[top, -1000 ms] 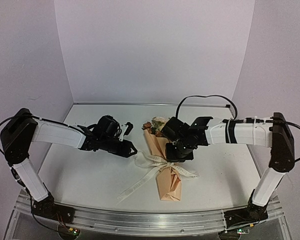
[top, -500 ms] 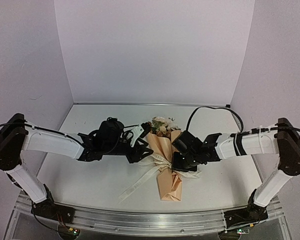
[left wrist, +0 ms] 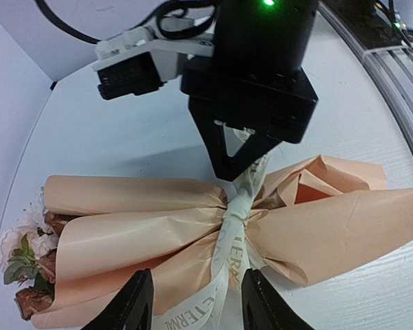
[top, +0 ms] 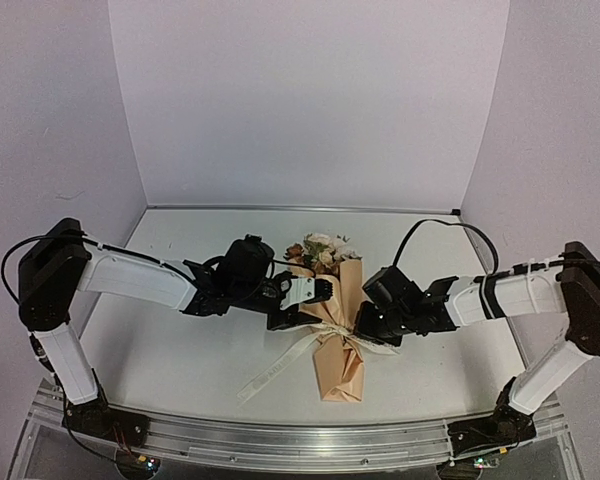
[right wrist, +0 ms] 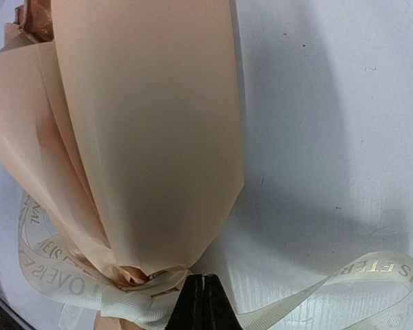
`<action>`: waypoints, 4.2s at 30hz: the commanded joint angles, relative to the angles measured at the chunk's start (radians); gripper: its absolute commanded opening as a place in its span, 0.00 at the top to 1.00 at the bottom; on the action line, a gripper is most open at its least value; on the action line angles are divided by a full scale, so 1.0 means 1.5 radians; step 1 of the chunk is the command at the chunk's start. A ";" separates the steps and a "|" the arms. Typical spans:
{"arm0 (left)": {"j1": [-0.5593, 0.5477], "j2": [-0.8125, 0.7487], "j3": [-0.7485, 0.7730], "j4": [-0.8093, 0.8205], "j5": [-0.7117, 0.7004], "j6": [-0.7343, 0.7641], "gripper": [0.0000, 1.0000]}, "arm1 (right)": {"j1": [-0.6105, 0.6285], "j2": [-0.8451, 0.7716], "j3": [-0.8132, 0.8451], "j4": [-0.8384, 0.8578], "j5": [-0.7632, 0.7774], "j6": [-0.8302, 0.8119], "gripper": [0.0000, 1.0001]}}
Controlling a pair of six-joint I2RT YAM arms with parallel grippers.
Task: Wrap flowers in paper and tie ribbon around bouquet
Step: Tie the ribbon around the folded bouquet.
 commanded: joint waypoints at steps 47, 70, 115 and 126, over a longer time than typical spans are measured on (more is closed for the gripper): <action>-0.053 0.198 0.252 -0.186 0.063 0.274 0.55 | -0.044 -0.174 -0.163 0.050 -0.109 -0.106 1.00; -0.071 0.237 0.257 -0.181 -0.008 0.380 0.62 | -0.045 -0.241 -0.126 -0.123 -0.106 -0.186 1.00; -0.073 0.172 0.152 -0.077 0.006 0.348 0.65 | -0.230 -0.248 -0.092 -0.297 0.013 -0.284 1.00; -0.049 0.116 0.158 0.028 0.000 0.189 0.47 | -0.231 -0.245 -0.053 -0.323 -0.065 -0.324 0.63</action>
